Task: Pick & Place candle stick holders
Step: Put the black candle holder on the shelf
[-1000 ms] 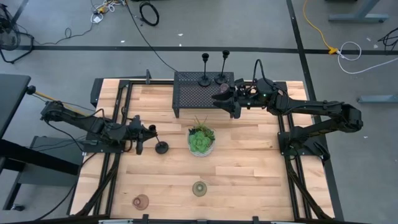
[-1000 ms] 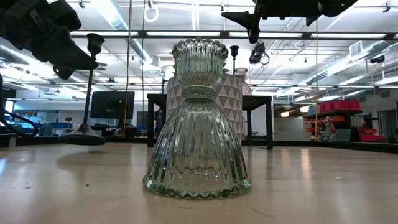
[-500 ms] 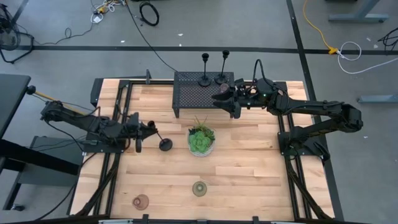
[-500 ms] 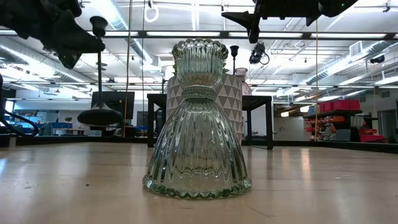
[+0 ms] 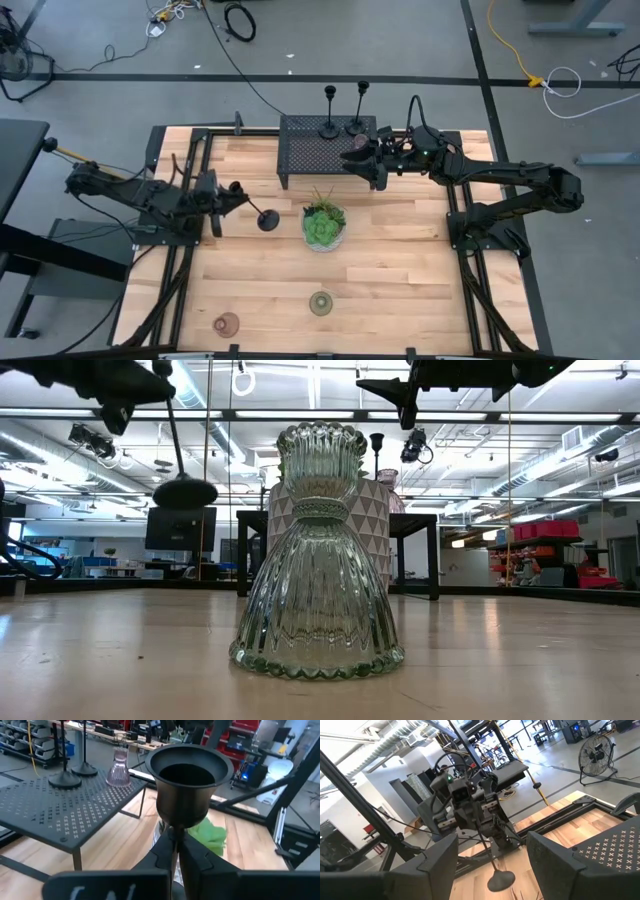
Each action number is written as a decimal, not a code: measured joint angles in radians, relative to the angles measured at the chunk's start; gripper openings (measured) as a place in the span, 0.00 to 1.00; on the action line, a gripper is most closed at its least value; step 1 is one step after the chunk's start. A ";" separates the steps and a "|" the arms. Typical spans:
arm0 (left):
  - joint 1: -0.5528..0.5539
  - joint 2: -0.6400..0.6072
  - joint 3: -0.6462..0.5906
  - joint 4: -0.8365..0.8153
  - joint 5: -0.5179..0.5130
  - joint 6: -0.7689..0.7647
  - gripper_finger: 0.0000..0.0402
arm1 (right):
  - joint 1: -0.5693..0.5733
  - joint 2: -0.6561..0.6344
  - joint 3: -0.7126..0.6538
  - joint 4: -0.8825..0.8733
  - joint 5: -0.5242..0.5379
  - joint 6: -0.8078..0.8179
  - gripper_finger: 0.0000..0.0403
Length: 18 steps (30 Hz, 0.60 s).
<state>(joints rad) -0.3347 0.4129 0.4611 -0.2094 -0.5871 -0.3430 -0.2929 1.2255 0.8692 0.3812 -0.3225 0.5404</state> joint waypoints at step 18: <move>0.000 0.137 0.276 -0.139 -0.100 0.101 0.03 | 0.000 0.000 0.000 0.000 0.000 0.000 0.59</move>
<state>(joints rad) -0.3347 0.5502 0.7374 -0.3487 -0.6874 -0.2418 -0.2930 1.2255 0.8692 0.3809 -0.3223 0.5403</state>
